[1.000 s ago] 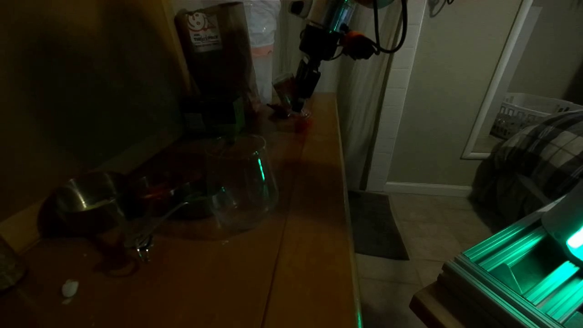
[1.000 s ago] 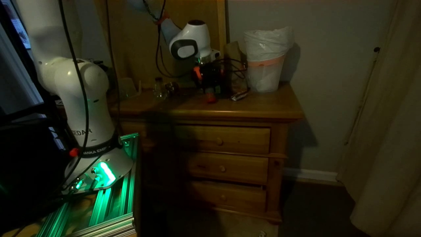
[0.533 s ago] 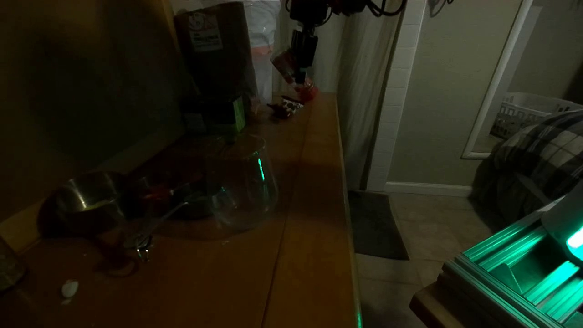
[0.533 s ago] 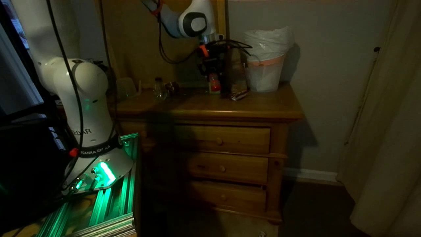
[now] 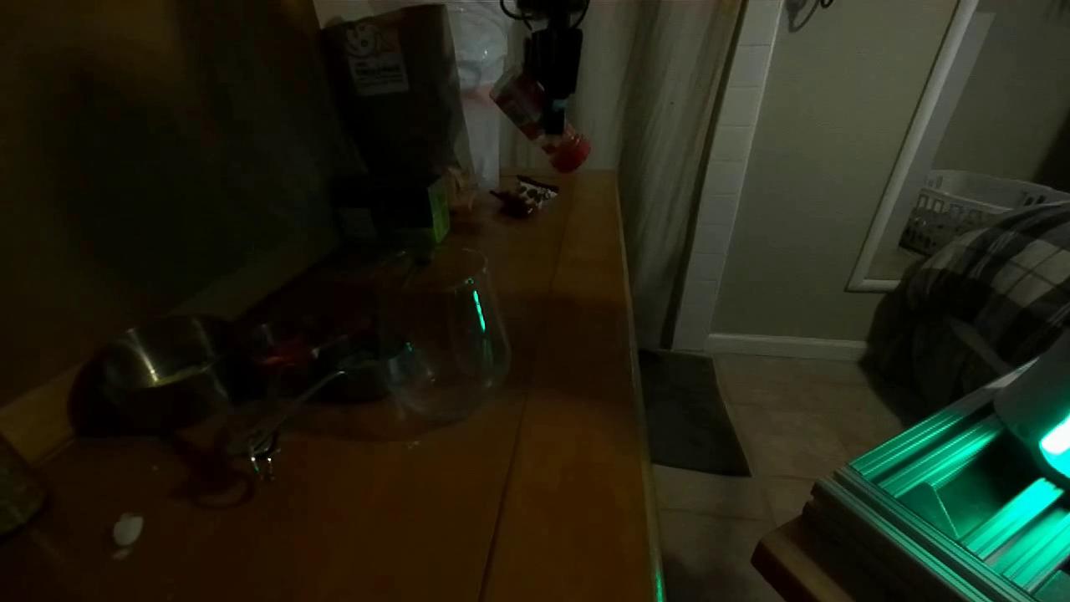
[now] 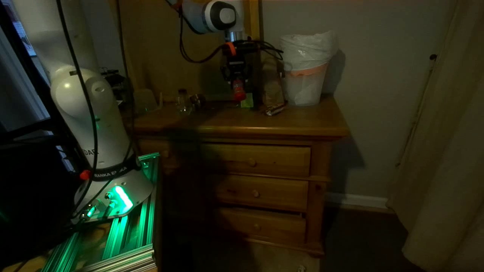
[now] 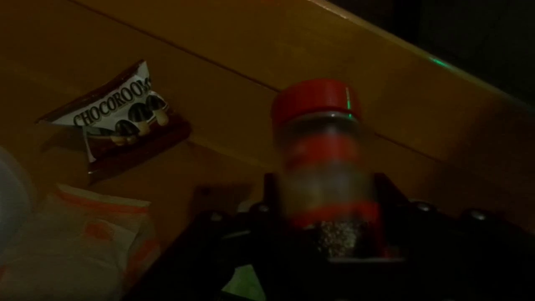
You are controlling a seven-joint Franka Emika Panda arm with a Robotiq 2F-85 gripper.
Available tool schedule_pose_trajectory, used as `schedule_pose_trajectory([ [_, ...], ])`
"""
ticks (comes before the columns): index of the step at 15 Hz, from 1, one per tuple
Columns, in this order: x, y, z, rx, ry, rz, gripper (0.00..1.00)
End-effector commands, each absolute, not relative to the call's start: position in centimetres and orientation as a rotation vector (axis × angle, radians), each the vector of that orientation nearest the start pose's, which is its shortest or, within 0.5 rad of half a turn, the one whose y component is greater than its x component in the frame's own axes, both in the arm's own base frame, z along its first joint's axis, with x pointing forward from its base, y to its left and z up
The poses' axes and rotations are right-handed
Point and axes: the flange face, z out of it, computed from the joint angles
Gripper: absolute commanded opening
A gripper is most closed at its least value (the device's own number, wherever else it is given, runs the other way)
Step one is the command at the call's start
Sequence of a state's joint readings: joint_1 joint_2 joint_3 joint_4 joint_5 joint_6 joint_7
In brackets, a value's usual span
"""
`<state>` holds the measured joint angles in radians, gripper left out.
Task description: Put the bottle upright
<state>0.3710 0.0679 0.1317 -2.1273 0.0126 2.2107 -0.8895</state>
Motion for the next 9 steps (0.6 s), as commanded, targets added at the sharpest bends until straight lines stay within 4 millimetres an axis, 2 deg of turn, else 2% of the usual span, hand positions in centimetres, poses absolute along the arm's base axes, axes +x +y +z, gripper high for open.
schedule_pose_trajectory([
  [1,48.7,27.1,35.5,-2.413,-2.020,0.069,0.31],
  [5,48.8,27.6,32.7,-2.418,-2.058,0.128,0.31],
  [9,49.4,27.3,31.1,-2.484,-2.090,0.174,0.31],
])
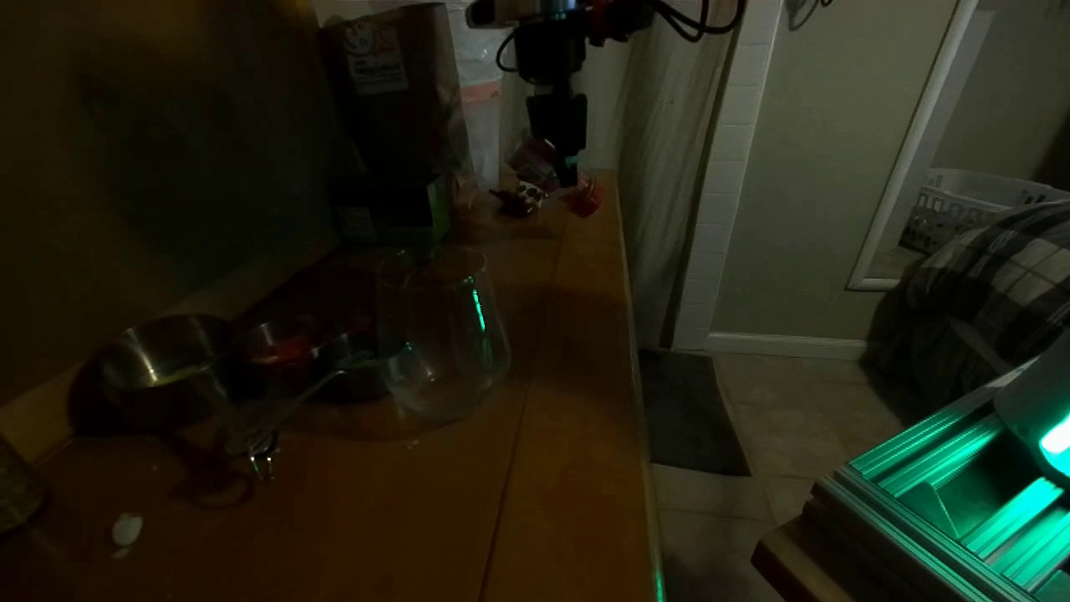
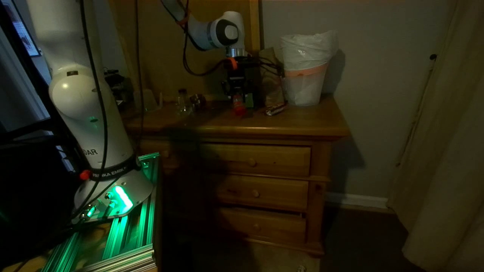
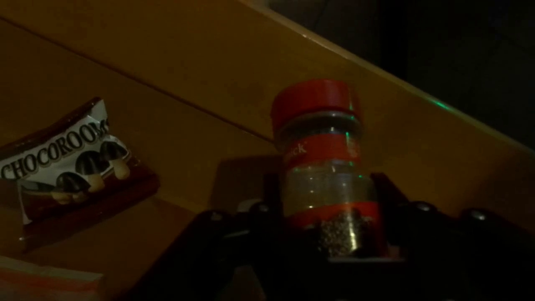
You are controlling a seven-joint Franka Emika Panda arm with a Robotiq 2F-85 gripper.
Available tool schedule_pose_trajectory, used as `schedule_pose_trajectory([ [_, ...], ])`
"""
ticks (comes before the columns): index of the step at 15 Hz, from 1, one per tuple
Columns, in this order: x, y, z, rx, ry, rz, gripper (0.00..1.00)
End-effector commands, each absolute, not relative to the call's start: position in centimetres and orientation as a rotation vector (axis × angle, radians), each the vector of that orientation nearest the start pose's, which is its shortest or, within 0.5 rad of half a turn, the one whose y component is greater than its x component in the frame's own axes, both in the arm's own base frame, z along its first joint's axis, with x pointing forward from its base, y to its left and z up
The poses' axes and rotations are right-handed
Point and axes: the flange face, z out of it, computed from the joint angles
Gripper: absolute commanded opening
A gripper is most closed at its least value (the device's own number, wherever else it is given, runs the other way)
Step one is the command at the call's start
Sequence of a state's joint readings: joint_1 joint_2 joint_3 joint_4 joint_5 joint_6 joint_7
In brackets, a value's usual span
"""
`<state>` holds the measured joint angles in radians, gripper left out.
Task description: Put the bottle upright
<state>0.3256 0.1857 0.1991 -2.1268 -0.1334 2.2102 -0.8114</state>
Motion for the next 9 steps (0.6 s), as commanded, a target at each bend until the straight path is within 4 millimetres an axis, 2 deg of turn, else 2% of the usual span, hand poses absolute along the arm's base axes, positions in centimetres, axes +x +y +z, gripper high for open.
schedule_pose_trajectory([
  [1,49.6,27.2,30.8,-2.501,-2.091,0.176,0.31],
  [9,51.0,27.9,29.6,-2.579,-2.008,0.065,0.31],
])
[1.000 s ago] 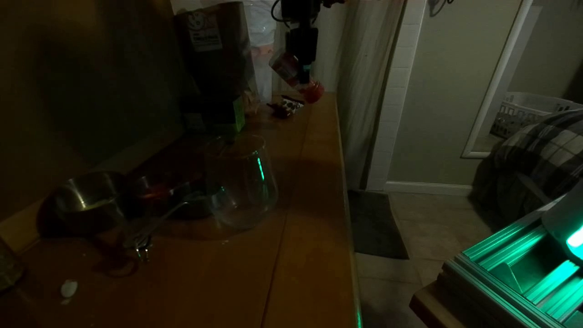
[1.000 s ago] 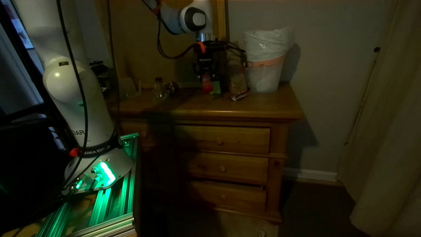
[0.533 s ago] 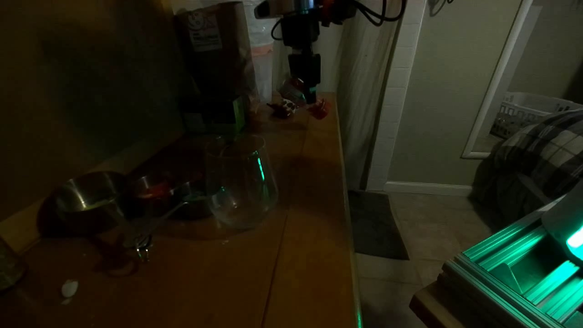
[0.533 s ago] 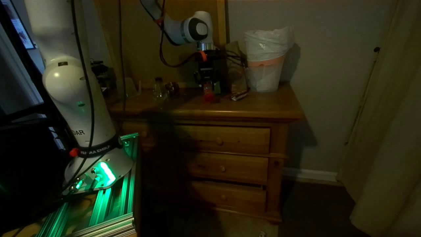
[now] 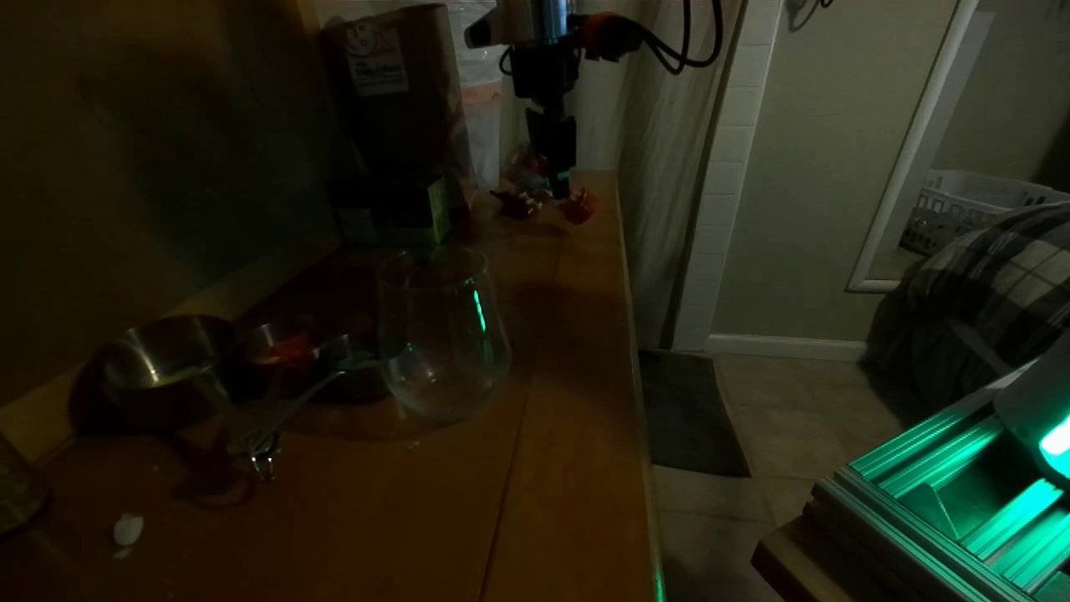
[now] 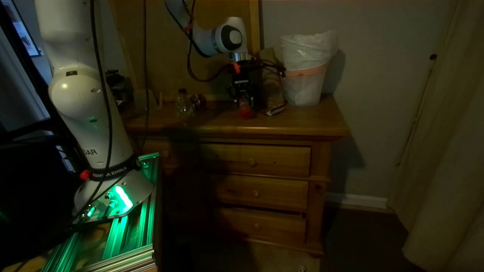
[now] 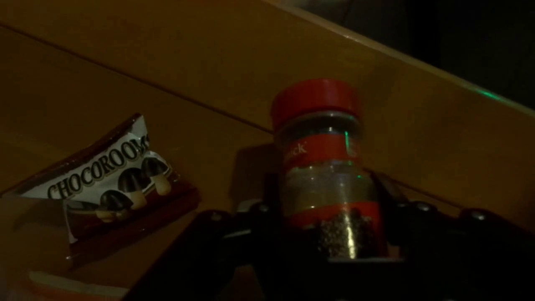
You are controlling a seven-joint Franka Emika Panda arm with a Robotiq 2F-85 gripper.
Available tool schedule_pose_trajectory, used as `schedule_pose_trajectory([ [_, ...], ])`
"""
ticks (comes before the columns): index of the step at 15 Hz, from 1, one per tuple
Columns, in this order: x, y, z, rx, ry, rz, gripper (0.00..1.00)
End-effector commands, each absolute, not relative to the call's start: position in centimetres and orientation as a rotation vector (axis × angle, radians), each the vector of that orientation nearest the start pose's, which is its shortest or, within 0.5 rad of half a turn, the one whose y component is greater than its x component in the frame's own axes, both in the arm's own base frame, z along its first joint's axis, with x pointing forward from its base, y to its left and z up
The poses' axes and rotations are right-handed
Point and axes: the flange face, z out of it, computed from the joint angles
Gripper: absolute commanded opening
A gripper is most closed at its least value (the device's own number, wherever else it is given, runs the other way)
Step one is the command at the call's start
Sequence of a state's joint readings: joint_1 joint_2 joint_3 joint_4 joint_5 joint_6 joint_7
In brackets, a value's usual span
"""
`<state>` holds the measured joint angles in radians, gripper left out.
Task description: Put the bottle upright
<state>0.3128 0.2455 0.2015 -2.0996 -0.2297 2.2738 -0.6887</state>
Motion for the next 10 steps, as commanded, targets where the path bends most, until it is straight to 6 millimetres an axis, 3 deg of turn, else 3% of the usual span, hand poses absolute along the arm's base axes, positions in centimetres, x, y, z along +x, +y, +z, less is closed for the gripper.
schedule_pose_trajectory([
  [1,51.07,27.85,29.41,-2.587,-1.998,0.055,0.34],
  [2,51.11,27.85,29.16,-2.595,-1.983,0.045,0.47],
  [3,51.18,27.81,28.97,-2.604,-1.973,0.039,0.81],
  [7,51.42,27.48,28.90,-2.647,-1.909,0.017,0.99],
  [10,51.61,26.99,29.59,-2.680,-1.857,-0.025,1.00],
])
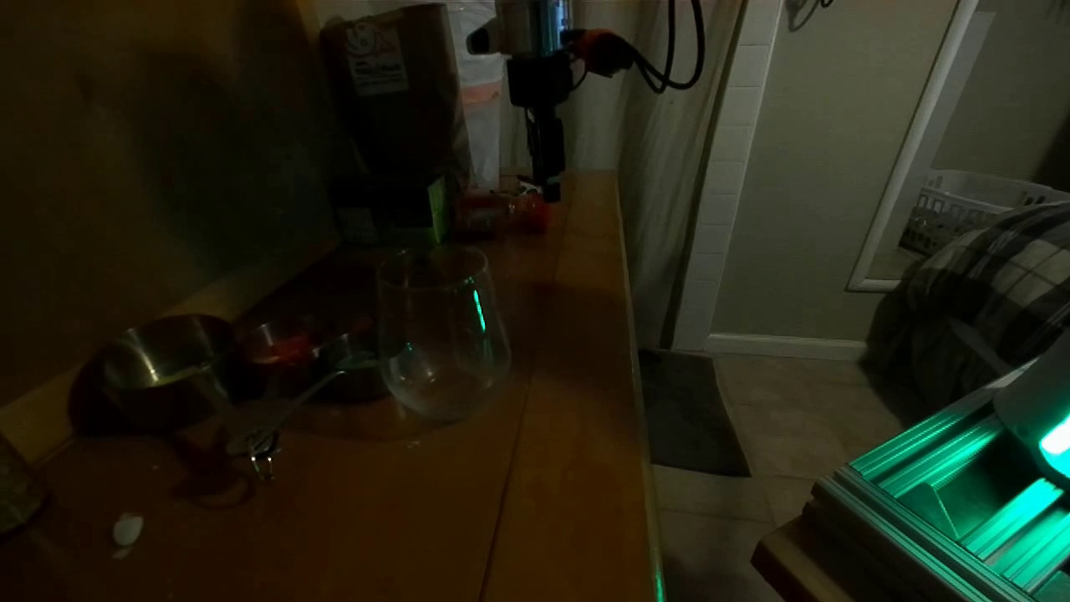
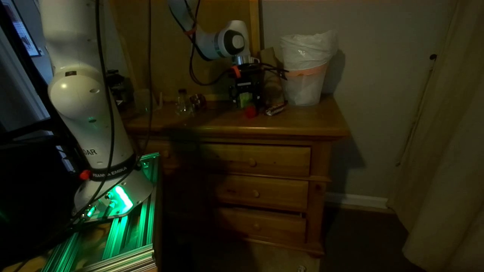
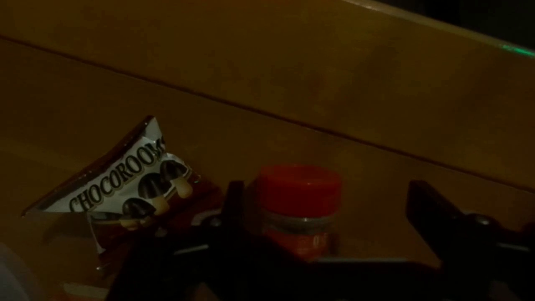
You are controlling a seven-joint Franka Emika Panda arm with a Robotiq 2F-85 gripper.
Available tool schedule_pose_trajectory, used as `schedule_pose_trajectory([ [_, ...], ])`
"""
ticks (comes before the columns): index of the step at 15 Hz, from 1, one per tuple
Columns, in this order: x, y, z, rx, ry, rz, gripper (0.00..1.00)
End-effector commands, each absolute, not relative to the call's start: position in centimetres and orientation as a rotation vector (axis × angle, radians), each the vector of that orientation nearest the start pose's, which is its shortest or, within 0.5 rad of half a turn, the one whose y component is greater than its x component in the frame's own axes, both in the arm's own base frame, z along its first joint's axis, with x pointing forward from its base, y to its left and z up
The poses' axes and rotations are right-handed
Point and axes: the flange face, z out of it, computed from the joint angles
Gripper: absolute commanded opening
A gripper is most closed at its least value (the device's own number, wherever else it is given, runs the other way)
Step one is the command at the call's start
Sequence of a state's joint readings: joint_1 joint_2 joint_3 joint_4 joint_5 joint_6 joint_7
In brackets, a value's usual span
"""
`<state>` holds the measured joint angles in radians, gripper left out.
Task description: Put the bottle upright
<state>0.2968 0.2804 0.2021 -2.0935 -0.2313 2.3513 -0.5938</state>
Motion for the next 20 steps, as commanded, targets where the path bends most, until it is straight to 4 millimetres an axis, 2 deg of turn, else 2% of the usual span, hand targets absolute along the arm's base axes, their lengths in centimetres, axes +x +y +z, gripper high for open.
schedule_pose_trajectory([
  [1,51.7,26.8,29.8,-2.690,-1.837,-0.043,1.00],
  [8,51.4,24.0,30.9,-2.688,-1.573,-0.308,1.00],
  [14,49.6,22.4,29.5,-2.595,-1.416,-0.461,1.00],
  [20,48.7,21.5,28.4,-2.519,-1.405,-0.481,1.00],
])
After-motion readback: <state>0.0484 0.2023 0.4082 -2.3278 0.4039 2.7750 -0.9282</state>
